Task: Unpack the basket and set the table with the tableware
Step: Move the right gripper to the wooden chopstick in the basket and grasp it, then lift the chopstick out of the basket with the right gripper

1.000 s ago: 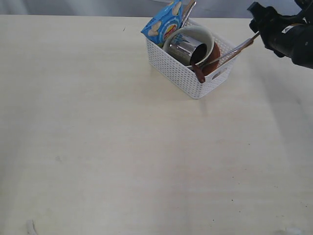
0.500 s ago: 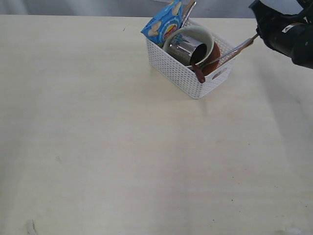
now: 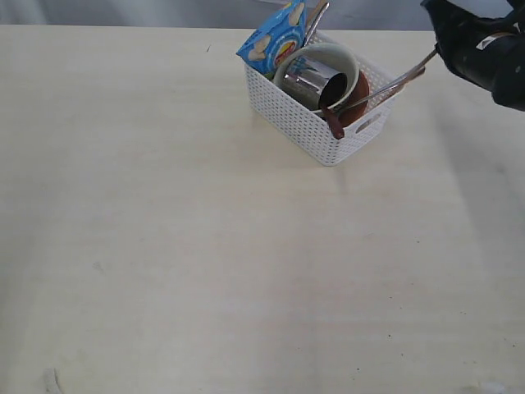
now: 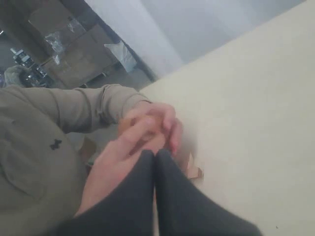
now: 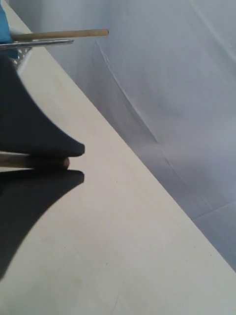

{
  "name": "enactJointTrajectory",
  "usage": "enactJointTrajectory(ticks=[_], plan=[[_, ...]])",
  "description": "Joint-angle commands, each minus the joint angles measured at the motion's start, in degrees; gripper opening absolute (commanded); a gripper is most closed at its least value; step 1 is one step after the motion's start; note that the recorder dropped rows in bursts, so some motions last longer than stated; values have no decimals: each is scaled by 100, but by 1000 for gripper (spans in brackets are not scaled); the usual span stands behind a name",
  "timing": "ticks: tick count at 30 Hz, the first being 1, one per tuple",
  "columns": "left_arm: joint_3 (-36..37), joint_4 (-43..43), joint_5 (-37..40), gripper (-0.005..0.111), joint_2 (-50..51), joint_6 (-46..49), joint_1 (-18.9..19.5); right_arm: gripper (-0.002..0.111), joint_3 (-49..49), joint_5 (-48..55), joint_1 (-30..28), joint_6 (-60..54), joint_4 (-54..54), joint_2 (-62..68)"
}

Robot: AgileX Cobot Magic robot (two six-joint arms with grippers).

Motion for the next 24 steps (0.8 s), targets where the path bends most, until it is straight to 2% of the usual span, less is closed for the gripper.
enactJointTrajectory(ticks=[1,8,15,19,24], plan=[[17,-5,18,0,0,-27,14,0,-24,-127,4,-42,-72,-254],[17,-5,18,0,0,-27,14,0,-24,-247,4,-446,-72,-563],[17,-5,18,0,0,-27,14,0,-258,-138,4,-1110,-712,-910],[17,-5,18,0,0,-27,14,0,-563,224,4,-1100,-1379,-1116],[17,-5,18,0,0,-27,14,0,-1126,1284,4,-1338,-1716,-1440]])
